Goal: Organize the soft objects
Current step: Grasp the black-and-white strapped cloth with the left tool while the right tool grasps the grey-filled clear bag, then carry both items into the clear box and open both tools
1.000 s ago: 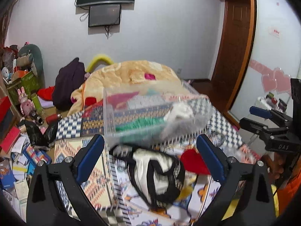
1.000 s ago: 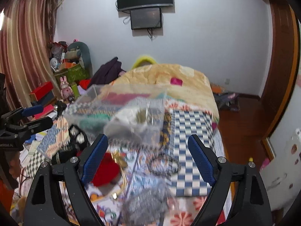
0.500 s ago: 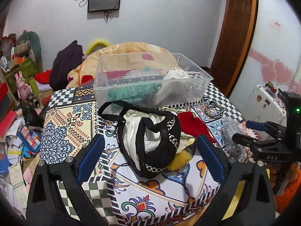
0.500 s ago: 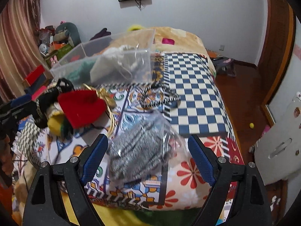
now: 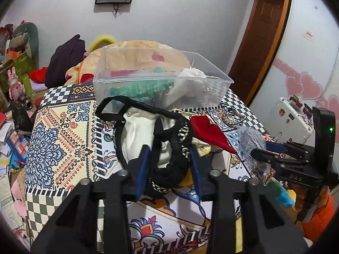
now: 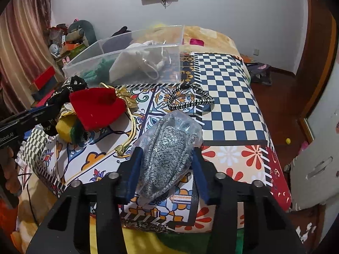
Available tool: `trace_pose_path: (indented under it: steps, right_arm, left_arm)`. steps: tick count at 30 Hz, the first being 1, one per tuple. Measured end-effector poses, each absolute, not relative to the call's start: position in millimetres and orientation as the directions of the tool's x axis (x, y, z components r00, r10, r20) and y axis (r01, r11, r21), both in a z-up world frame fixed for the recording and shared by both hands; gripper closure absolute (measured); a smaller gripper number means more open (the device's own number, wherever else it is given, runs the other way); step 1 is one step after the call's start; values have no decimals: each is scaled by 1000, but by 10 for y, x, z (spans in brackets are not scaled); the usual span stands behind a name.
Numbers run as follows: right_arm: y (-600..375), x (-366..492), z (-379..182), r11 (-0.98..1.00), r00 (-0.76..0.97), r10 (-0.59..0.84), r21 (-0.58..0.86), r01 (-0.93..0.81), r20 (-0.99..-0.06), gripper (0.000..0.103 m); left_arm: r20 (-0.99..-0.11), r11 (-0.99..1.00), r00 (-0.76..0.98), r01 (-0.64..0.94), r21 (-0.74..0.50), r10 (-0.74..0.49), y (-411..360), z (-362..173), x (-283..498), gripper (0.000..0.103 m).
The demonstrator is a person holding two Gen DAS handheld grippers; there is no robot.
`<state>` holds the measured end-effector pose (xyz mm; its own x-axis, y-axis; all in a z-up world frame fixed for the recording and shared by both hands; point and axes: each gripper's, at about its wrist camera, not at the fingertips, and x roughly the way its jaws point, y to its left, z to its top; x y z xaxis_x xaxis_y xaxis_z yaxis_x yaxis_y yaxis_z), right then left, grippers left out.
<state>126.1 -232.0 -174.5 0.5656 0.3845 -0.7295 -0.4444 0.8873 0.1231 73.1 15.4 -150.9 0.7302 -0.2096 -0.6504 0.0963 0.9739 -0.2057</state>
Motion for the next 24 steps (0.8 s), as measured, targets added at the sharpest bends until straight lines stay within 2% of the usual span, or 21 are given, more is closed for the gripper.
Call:
trace_pose_path:
  steps: [3, 11, 24]
  right_arm:
    - [-2310, 1262, -1719, 889, 576, 384, 120, -442, -722, 68]
    - [-2332, 1253, -1569, 894, 614, 387, 115, -433, -688, 72]
    - [-2251, 1264, -1069, 874, 690, 445, 110, -473, -570, 72]
  left_arm:
    - [-639, 977, 743, 97, -192, -199, 141, -1470, 686, 79]
    - [-596, 978, 783, 76, -194, -179, 255, -1274, 592, 86]
    - [-483, 984, 864, 66, -168, -141, 396, -761, 530, 88]
